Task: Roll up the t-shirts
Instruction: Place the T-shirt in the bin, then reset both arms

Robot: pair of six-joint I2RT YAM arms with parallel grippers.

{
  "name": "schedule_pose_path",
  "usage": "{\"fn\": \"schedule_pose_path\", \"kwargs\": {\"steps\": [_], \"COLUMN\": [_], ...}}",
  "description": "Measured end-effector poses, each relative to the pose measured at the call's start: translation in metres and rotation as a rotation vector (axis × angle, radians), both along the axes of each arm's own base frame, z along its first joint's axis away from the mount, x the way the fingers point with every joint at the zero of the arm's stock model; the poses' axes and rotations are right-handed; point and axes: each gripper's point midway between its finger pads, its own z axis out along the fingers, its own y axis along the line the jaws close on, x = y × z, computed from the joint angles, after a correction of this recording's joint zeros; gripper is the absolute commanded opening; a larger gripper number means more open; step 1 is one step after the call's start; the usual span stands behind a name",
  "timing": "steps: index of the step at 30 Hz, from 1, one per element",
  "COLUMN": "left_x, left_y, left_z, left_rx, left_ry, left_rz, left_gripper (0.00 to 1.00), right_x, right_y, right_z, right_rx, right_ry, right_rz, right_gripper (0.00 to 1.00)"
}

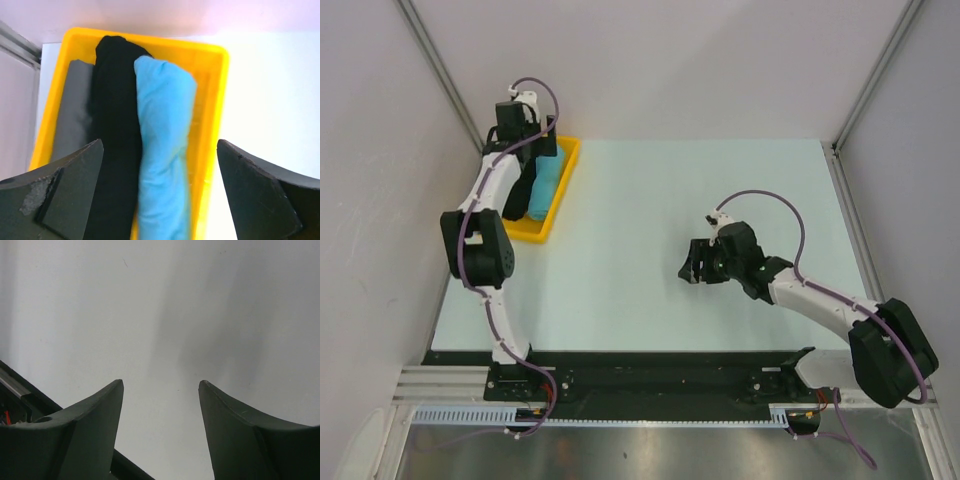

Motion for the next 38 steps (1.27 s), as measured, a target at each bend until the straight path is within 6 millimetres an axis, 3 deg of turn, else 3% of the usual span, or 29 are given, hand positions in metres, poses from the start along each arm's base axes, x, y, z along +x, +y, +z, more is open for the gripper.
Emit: {"fn": "schedule_pose_path", "kwargs": {"steps": [3,6,12,17,18,20,23,26,30,32,38], "left_x": [-0.022,-0.057,-0.138,-0.158,-0.165,-0.185,-0.221,-0.270,-0.328,-0.342,-0.350], "left_y": [-0.013,-0.032,-0.103,-0.113,-0.115,-0.128,-0.170,-0.223,-0.269,-0.272,-0.258], "left_z": [0.021,0.027,0.001,-0.002,-0.002,-0.005,-0.009,-0.016,-0.020,-0.019,-0.006], "left_rx": [-0.126,-0.233,-0.310,-0.339,-0.348,-0.373,-0.406,-0.426,-0.464,-0.483,-0.513], "left_ry": [-0.039,-0.042,0.026,0.017,0.013,0.020,0.026,0.052,0.090,0.098,0.054], "left_rz": [0.022,0.030,-0.052,-0.062,-0.065,-0.086,-0.171,-0.303,-0.444,-0.442,-0.395], "left_gripper": [1.00,1.00,1.00,1.00,1.00,1.00,1.00,1.00,1.00,1.00,1.00], "right_x": [0.001,0.002,-0.002,-0.014,-0.016,-0.017,-0.019,-0.018,-0.016,-0.015,-0.013], "right_y": [0.000,0.000,-0.008,-0.022,-0.025,-0.031,-0.038,-0.043,-0.047,-0.049,-0.052], "right_z": [0.012,0.029,0.056,0.077,0.079,0.081,0.081,0.083,0.089,0.092,0.093], "right_rx": [0.023,0.050,0.079,0.075,0.073,0.067,0.059,0.056,0.067,0.070,0.073], "right_ry": [-0.029,-0.072,-0.137,-0.189,-0.196,-0.206,-0.203,-0.209,-0.225,-0.234,-0.234], "right_rz": [-0.007,-0.016,-0.038,-0.073,-0.081,-0.103,-0.138,-0.167,-0.199,-0.213,-0.246], "right_gripper": [0.71,0.71,0.72,0.78,0.99,0.99,1.00,1.00,1.00,1.00,1.00]}}
